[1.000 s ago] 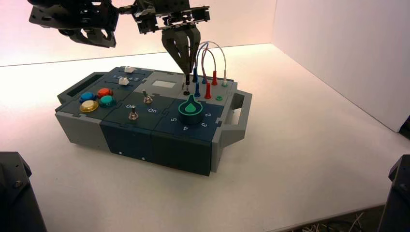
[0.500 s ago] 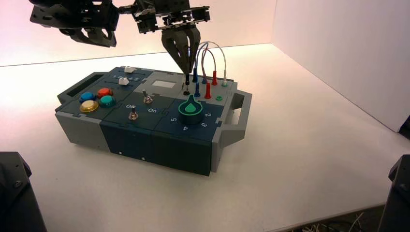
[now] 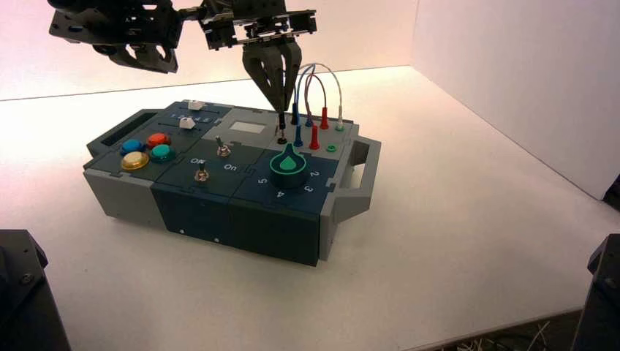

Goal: Insert the black wire.

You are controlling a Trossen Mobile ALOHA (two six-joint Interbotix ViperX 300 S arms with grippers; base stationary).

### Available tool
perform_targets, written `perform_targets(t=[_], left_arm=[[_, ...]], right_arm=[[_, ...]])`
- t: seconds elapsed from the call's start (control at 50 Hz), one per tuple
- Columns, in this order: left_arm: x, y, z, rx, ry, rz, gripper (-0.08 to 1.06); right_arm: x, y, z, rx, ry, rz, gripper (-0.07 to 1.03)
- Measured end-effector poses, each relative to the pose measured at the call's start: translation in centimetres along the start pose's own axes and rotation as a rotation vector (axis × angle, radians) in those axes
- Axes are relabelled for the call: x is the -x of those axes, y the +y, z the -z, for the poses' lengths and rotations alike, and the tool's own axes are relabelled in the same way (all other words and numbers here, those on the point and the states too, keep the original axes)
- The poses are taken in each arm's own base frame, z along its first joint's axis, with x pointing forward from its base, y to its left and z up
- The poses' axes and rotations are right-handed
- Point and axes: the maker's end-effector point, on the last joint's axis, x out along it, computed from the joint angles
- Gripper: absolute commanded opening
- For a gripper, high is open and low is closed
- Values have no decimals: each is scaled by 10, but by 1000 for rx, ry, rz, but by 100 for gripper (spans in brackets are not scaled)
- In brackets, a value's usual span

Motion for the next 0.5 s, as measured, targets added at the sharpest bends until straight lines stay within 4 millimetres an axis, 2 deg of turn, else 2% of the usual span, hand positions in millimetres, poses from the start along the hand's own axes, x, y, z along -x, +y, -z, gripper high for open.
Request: perform_targets(t=[0.5], left_arm=[[0, 0, 1, 0, 3, 0, 17]], right_arm=[[1, 0, 1, -1, 5, -2, -2]])
